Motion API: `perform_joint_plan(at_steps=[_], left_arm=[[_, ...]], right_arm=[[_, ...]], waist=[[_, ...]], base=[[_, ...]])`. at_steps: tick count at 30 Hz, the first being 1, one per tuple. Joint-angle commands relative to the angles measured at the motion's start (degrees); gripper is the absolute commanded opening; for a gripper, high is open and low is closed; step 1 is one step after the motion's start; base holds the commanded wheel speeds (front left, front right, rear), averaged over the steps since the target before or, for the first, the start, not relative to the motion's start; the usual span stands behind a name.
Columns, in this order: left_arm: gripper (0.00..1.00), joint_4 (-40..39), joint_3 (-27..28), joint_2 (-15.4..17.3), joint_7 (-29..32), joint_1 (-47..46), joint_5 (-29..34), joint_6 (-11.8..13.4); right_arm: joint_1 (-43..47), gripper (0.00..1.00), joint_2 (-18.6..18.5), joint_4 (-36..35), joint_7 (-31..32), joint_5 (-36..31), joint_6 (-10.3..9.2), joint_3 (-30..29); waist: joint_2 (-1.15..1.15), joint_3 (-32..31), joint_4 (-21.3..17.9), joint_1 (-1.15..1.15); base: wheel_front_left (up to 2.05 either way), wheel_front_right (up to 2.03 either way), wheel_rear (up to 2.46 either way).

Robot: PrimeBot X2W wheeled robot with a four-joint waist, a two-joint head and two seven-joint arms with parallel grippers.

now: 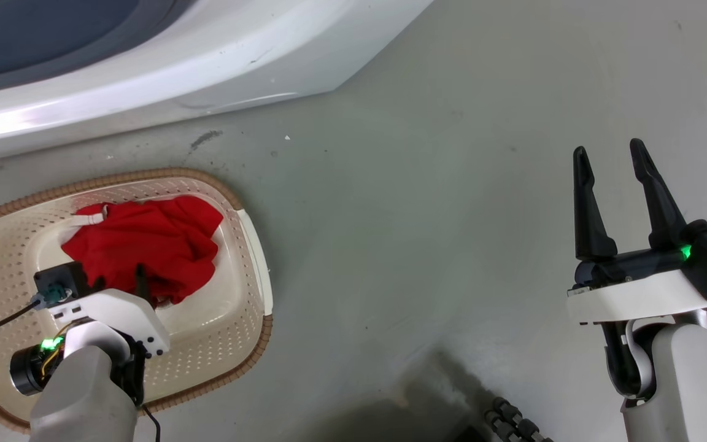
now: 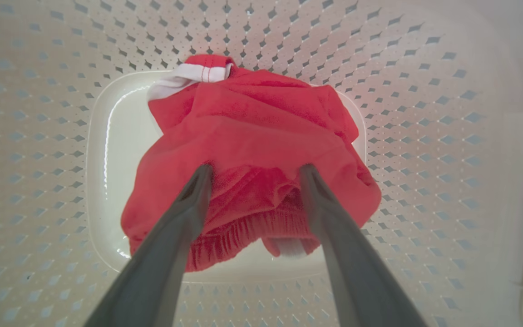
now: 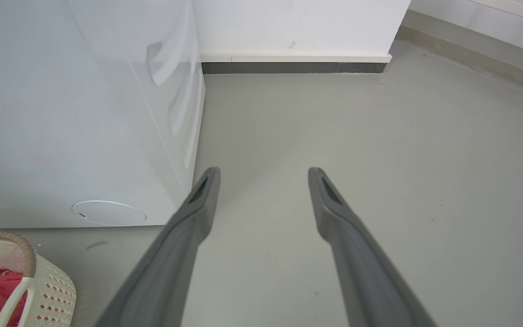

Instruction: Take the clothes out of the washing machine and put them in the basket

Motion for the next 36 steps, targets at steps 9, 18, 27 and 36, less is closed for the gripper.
perform_joint_plan(at_steps=[9, 18, 27, 36], left_arm=[[1.00, 2.9, -1.1, -1.6, -0.1, 3.6, 0.0, -2.4], [1.00, -3.4, -1.1, -3.1, -0.2, 10.0, 1.4, -2.3], [1.00, -15.0, 0.7, -5.5, -0.2, 17.4, 4.0, -0.3], [1.00, -30.8, 3.1, -5.8, -0.2, 20.0, 8.5, 0.4]], right_arm=[[1.6, 1.00, 0.0, 0.8, -0.1, -1.3, -0.03, -0.9], [4.8, 1.00, 0.0, 2.6, -0.1, -2.3, -0.02, -0.7], [7.5, 1.00, 0.0, 3.6, 0.3, -3.1, -0.02, -1.3], [9.5, 1.00, 0.0, 2.3, 1.2, -2.8, -0.02, -1.9]], waist=[[0.00, -9.9, 1.9, -0.01], [0.00, -19.8, 4.1, -0.01], [0.00, -26.9, 6.1, -0.01], [0.00, -29.1, 7.1, -0.01]], base=[[0.00, 0.00, 0.00], [0.00, 0.00, 0.00], [0.00, 0.00, 0.00], [0.00, 0.00, 0.00]])
